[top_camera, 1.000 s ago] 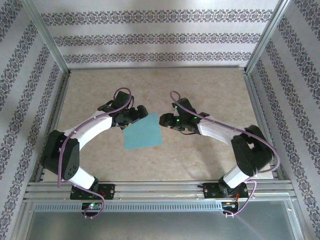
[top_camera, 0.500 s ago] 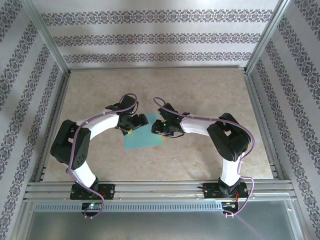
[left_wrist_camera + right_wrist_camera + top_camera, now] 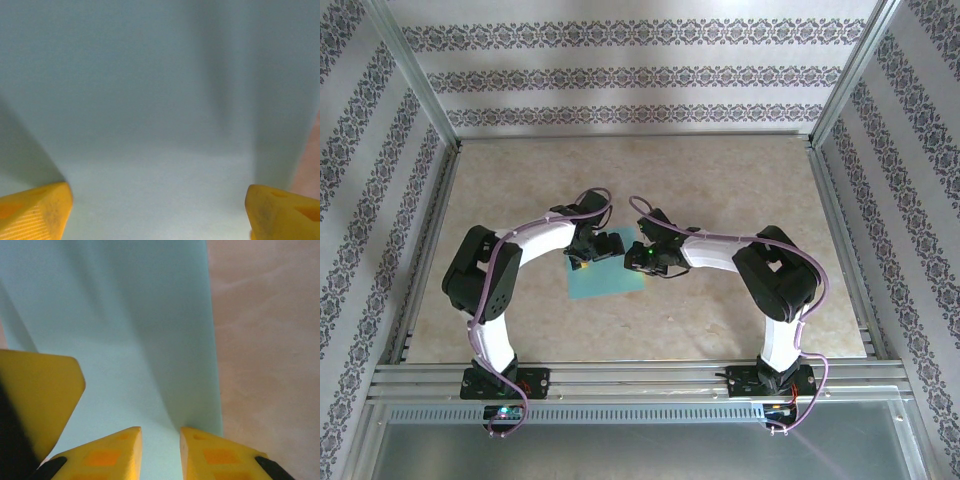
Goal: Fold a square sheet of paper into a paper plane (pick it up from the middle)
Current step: First fold the square sheet of paper in half at the center of the table.
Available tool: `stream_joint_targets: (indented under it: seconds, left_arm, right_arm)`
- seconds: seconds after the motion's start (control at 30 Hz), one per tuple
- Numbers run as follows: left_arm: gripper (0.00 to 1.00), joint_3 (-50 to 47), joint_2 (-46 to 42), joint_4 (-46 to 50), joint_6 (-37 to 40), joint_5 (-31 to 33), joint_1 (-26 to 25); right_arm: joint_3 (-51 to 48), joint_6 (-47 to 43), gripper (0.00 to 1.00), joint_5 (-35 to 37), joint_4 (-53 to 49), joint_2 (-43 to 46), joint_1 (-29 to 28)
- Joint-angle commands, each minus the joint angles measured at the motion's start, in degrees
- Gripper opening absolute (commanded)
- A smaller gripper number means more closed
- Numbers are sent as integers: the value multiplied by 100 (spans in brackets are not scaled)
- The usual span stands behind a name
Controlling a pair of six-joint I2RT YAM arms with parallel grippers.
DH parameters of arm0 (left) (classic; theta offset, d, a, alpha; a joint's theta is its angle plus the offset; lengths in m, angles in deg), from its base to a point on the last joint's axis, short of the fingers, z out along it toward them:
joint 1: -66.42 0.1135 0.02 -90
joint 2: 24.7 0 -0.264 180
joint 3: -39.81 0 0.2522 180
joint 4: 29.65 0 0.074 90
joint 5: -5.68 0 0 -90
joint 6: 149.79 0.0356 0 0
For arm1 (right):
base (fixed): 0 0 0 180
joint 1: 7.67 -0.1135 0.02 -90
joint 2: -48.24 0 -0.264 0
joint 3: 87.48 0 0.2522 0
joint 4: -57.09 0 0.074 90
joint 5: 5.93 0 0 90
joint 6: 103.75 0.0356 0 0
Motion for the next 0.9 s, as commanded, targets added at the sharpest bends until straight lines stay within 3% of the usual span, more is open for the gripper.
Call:
stream_joint_targets:
  seconds: [0.0, 0.17, 0.33, 0.7, 0.87]
  left_arm:
    - [90, 100, 223, 359, 209, 165, -109]
    - [91, 125, 423, 505, 284, 348, -180]
    - [93, 319, 703, 822, 438, 587, -333]
    - [95, 621, 1312, 1226, 156, 1023, -584]
    - [93, 621, 1416, 1243, 62, 1065, -606]
  right_arm:
    - [-240, 24, 29, -151, 368, 415, 115]
    - [-597, -85, 35, 141, 532, 1103, 321]
    - [-1017, -271, 47, 734, 302, 1835, 716]
    - [-1607, -883, 87, 1613, -244, 2955, 1538]
    - [-1729, -938, 91, 1604, -242, 3086, 1720]
